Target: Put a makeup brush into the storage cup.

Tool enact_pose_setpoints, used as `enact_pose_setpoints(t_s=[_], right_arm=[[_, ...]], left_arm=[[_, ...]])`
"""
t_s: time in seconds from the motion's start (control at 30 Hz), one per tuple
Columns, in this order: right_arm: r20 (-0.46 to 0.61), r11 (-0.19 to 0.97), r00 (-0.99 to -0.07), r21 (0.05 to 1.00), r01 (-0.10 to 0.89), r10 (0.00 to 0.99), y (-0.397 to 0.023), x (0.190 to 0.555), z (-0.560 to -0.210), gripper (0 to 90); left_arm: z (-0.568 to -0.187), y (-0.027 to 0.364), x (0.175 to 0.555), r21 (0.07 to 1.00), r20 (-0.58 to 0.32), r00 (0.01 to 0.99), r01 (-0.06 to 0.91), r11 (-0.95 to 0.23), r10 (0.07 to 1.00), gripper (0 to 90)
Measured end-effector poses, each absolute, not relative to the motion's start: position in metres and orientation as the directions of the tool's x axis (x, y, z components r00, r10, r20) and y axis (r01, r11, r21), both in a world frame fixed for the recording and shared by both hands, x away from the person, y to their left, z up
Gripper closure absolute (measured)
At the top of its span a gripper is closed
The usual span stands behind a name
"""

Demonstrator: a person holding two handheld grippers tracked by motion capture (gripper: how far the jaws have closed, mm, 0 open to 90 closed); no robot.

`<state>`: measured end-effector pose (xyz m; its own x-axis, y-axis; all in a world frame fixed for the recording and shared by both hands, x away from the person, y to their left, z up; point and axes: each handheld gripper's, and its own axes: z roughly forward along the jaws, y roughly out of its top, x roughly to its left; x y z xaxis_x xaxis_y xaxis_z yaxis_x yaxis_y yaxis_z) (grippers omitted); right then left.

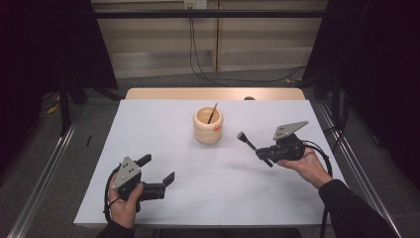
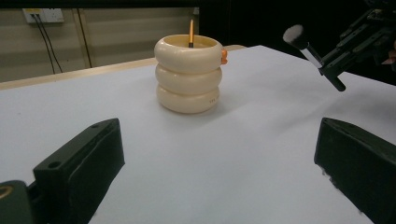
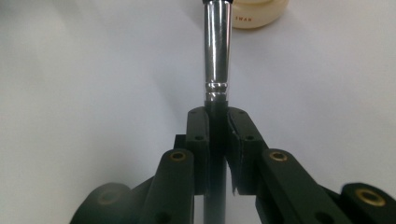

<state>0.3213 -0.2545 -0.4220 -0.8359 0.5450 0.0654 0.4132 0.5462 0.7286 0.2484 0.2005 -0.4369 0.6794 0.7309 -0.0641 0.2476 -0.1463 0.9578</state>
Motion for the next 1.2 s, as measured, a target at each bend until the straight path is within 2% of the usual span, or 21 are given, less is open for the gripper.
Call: enact_pose_setpoints(t_s=[0.4, 1.2], right_arm=[[0.046, 0.452, -0.826, 0.819, 0.353, 0.562, -0.258, 0.313, -0.414, 80.0], [0.116, 0.207, -0.823, 0.94, 0.272, 0.556, -0.271, 0.295, -0.419, 80.0]], left_arm=[[-0.437, 0.201, 0.248, 0.958, -0.064, 0.679, 0.247, -0.146, 0.731, 1.4], [-0.438, 0.199, 0.248, 0.964, -0.092, 0.677, 0.245, -0.105, 0.73, 1.5]])
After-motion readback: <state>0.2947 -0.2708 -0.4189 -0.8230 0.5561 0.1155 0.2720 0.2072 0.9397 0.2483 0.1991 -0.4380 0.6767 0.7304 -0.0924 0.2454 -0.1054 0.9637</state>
